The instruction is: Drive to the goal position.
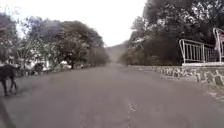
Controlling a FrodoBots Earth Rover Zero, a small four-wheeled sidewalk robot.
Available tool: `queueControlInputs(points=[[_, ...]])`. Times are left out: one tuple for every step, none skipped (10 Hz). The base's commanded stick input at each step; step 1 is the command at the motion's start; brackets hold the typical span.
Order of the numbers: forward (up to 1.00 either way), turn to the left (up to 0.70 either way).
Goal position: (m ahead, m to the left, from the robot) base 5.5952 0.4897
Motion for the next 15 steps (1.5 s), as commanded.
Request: queueControlInputs(points=[[1.00,0.00],[1.00,0.00],[1.00,0.00],[1.00,0.00],[1.00,0.00],[1.00,0.00],[1.00,0.00],[1.00,0.00],[1.00,0.00],[1.00,0.00],[1.00,0.00],[1.00,0.00],[1.00,0.00],[1.00,0.00],[1.00,0.00]])
